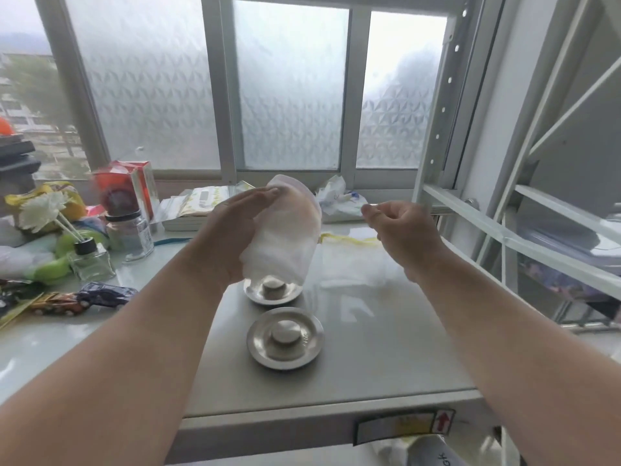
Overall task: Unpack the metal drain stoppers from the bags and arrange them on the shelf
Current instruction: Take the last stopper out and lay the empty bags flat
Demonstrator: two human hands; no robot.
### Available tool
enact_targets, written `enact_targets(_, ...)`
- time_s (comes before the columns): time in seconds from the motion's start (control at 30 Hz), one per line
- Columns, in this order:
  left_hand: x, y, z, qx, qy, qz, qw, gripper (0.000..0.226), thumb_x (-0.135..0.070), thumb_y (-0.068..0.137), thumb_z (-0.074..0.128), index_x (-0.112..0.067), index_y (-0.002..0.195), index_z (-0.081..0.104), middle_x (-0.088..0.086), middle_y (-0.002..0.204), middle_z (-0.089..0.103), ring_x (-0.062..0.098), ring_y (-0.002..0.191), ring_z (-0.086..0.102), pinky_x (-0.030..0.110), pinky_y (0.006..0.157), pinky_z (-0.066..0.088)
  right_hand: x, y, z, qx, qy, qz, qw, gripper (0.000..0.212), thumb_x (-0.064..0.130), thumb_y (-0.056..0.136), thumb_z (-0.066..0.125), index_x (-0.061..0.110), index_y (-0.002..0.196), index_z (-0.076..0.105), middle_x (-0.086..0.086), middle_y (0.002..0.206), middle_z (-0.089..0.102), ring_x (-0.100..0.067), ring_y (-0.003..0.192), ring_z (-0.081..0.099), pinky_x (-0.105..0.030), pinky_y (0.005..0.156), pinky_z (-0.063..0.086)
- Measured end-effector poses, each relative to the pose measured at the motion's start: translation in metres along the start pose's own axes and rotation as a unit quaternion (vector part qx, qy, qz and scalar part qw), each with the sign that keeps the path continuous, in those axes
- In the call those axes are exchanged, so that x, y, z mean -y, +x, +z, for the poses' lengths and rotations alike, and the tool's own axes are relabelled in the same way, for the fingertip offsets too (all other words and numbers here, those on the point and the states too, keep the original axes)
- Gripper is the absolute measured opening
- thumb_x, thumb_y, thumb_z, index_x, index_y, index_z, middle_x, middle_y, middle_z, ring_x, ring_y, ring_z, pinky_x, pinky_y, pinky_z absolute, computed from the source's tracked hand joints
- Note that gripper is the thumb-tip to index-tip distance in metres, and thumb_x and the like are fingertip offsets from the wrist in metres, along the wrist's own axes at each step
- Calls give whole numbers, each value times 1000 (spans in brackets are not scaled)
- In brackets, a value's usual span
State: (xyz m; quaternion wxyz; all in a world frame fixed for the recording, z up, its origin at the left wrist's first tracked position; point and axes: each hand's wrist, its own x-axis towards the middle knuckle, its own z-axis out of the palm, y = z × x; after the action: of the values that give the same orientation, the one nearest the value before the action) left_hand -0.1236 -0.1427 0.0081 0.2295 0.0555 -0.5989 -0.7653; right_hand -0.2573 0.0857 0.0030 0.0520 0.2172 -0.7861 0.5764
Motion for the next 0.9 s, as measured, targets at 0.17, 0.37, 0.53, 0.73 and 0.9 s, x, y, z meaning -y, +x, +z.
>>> enact_targets(0.17, 0, -18, 18, 37, -6, 27, 999, 14, -17, 99, 74, -8, 109, 80, 12, 84, 79, 27, 68, 75, 34, 57, 61, 18, -25, 15, 233, 184, 52, 954, 45, 45, 84, 83, 4, 100, 78, -15, 88, 75, -19, 67, 67, -28, 59, 50)
enact_targets(0.37, -3, -26, 19, 62, -6, 4, 998, 37, -30, 86, 80, -8, 116, 84, 17, 102, 81, 33, 84, 79, 40, 67, 66, 11, -18, 10, 119, 249, 77, 958, 9, 11, 92, 77, 17, 86, 75, -1, 71, 75, -16, 65, 66, -30, 68, 52)
enact_targets(0.53, -4, -17, 11, 17, -11, -6, 1000, 31, -9, 96, 74, -16, 125, 80, 19, 113, 75, 38, 102, 70, 61, 95, 60, 4, 13, -28, 43, 202, 94, 974, 3, 16, 102, 66, 17, 102, 68, 0, 85, 70, -16, 62, 71, -34, 68, 55)
enact_targets(0.73, 2, -9, 7, 23, -12, -6, 1000, 37, -15, 81, 79, -26, 116, 85, 14, 110, 78, 34, 92, 74, 46, 80, 65, -17, 42, -75, -15, -123, 90, 988, 11, 18, 100, 63, 16, 105, 73, -3, 91, 63, -17, 60, 54, -19, 44, 44)
enact_targets(0.9, 2, -9, 11, 38, -32, -14, 999, 47, -7, 84, 71, -21, 127, 82, 14, 113, 76, 31, 87, 75, 43, 72, 68, -31, 37, -69, 6, -277, 119, 953, 31, 32, 94, 67, 19, 123, 66, -6, 114, 68, -29, 100, 64, -32, 79, 47)
